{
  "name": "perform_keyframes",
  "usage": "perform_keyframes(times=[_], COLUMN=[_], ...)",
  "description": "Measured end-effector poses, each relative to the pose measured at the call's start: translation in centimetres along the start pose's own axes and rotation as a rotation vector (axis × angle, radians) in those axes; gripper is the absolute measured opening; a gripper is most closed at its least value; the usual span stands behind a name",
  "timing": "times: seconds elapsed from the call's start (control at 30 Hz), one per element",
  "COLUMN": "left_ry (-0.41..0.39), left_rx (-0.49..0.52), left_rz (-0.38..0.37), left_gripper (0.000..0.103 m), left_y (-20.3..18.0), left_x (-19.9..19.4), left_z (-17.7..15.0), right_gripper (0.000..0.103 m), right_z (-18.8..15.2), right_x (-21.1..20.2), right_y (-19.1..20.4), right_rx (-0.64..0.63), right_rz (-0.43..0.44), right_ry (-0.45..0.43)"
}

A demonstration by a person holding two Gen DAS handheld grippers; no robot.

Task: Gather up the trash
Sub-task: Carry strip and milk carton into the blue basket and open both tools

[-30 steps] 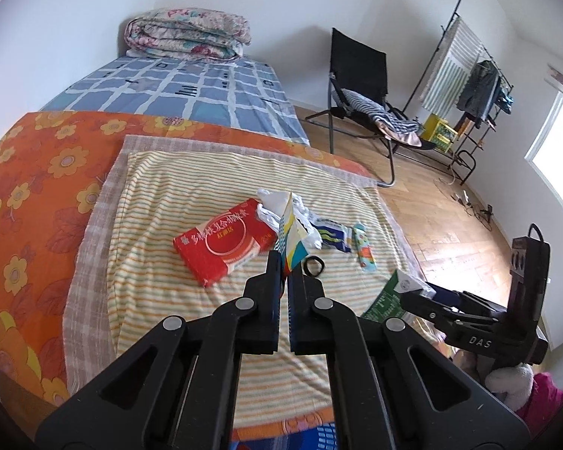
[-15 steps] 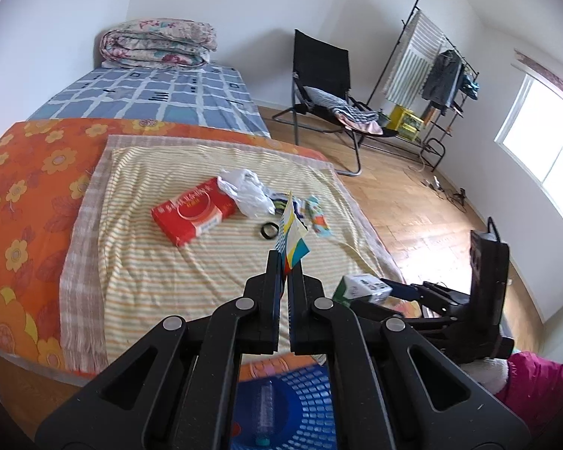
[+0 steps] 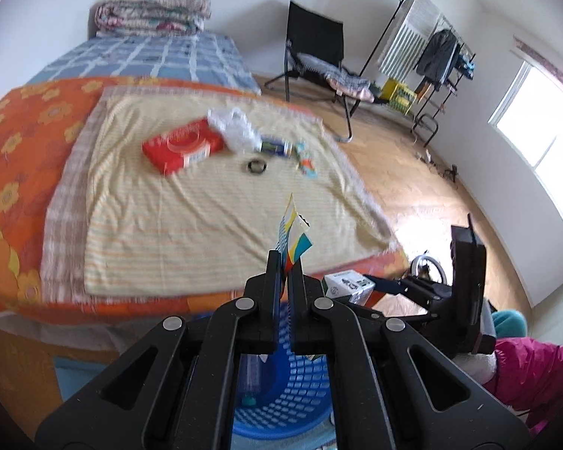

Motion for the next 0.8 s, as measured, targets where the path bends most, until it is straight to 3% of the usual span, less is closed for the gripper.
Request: perform_keyframes(times=[0.43, 0.8], left_ry=[0.226, 0.331], left_rx=[0.037, 0.032], left_rz=[0.13, 0.175], left_gripper=[0.001, 0.001], left_y=[3.0, 4.4], left_x=[6.0, 8.2], left_z=[-8.2, -11.2], right_gripper=[0.072, 0.073], right_z=[-6.2, -9.8], right_x=[3.7, 6.6], right_y=[0.2, -1.6], right_rx=[-0.047, -0.044], right_rz=[-0.044, -0.093], right_ry=[0.138, 0.258])
Point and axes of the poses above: each gripper's, at about its wrist camera, not at the fingertips, and x roughly the way its jaws point, y to its left, z to its top, the point moved 7 cm from there along x, roughly the way its jaws point, and after that the axes turned 8 degrees about -y, right-handed, at the moved point
